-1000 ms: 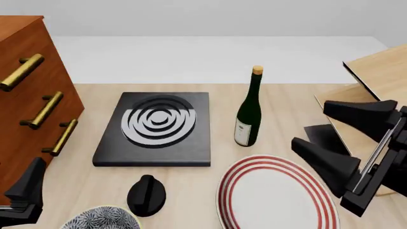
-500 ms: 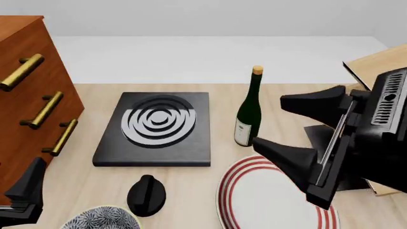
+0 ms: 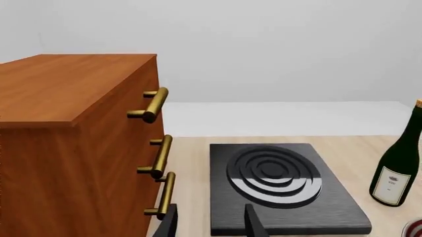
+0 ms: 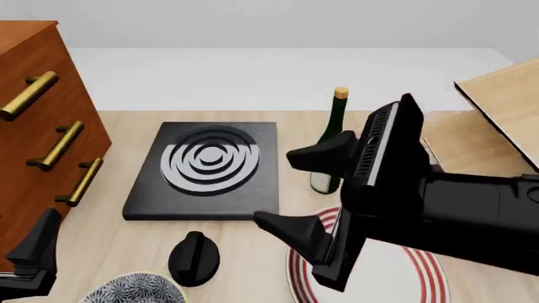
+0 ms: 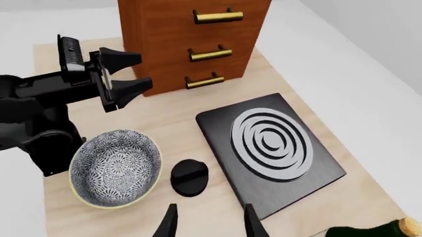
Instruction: Pick up the akita bowl and put it on the plate.
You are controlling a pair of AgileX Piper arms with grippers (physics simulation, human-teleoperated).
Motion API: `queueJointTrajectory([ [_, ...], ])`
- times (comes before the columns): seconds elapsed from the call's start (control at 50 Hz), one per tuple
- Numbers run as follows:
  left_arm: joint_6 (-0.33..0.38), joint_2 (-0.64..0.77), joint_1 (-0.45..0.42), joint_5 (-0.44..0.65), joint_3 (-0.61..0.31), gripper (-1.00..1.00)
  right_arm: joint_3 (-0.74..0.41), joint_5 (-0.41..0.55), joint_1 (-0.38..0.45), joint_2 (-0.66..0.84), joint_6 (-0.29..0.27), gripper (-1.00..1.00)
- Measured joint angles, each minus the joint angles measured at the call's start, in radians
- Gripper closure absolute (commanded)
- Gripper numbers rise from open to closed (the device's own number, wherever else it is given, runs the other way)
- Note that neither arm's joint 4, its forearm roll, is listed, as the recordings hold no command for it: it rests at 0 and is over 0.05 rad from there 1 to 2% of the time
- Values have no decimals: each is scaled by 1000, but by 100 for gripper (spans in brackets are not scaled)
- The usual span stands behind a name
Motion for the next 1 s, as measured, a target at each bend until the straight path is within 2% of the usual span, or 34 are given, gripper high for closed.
queueJointTrajectory([
  [0.26,1,-1,1,-1,0,-100,16,-50,10,42,36,-100],
  [0.4,2,-2,1,-1,-1,-100,-43,-10,31,96,76,-100],
  [0.76,3,-2,1,-2,0,-100,-365,257,115,275,259,-100],
  [1.0,4,-3,1,0,-1,-100,-511,432,163,383,403,-100],
])
